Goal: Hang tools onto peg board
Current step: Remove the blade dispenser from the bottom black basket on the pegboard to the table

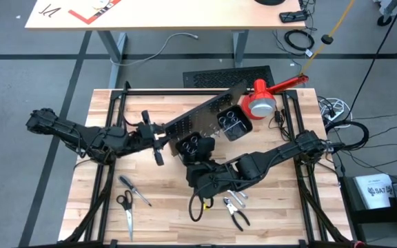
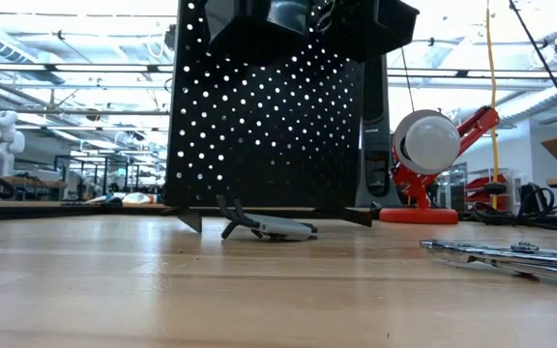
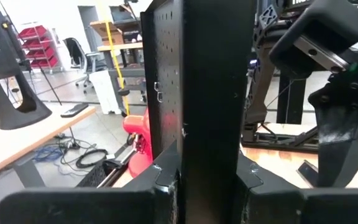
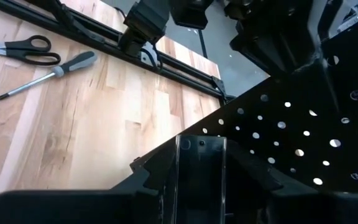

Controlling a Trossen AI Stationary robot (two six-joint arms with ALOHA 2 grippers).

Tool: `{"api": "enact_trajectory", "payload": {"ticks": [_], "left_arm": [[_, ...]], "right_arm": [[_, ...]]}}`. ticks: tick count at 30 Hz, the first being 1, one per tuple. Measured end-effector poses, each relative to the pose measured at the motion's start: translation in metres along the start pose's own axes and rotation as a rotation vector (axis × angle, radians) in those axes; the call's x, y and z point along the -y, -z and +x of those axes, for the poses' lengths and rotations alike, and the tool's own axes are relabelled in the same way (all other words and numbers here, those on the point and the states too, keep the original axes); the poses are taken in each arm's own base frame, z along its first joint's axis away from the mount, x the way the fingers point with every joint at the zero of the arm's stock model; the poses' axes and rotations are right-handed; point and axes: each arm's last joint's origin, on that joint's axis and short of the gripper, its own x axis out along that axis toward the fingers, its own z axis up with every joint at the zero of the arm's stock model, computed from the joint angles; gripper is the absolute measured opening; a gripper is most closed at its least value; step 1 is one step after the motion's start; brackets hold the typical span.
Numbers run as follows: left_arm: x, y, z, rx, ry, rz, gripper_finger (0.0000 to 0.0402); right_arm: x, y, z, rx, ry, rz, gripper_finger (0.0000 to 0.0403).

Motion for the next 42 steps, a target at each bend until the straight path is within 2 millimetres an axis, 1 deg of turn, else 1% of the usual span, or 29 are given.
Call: {"api": "enact_trajectory", "payload": {"ticks": [6, 14, 20, 24, 28, 31, 35, 38, 42], "left_arm": [[-0.001, -0.001, -0.001, 0.010, -0.007, -0.040, 0.0070], [-0.005, 0.001, -0.001, -0.018, -0.027, -0.033, 0.0070], [-0.011, 0.004, 0.001, -0.051, -0.051, -0.020, 0.0070], [-0.017, 0.005, 0.002, -0.066, -0.049, -0.014, 0.0070], [-0.024, 0.005, 0.002, -0.073, -0.022, -0.008, 0.0070], [-0.028, 0.004, 0.002, -0.074, -0.001, 0.003, 0.0070], [-0.031, 0.005, 0.003, -0.077, 0.017, 0.004, 0.0070], [-0.032, 0.005, 0.004, -0.078, 0.027, 0.000, 0.0070], [-0.031, 0.005, 0.004, -0.077, 0.047, -0.003, 0.0070]], "right_arm": [[-0.006, -0.004, -0.007, 0.038, -0.012, -0.042, 0.0107], [-0.014, -0.009, -0.017, 0.081, -0.024, -0.072, 0.0105], [-0.019, -0.009, -0.034, 0.086, -0.052, -0.048, 0.0103], [-0.025, -0.001, -0.047, 0.039, -0.135, 0.005, 0.0104], [-0.030, 0.009, -0.053, -0.060, -0.265, 0.135, 0.0106], [-0.042, 0.018, -0.050, -0.173, -0.359, 0.212, 0.0104], [-0.061, 0.029, -0.039, -0.311, -0.430, 0.264, 0.0105], [-0.080, 0.039, -0.023, -0.408, -0.475, 0.267, 0.0106], [-0.110, 0.056, 0.005, -0.542, -0.505, 0.225, 0.0106]]}}
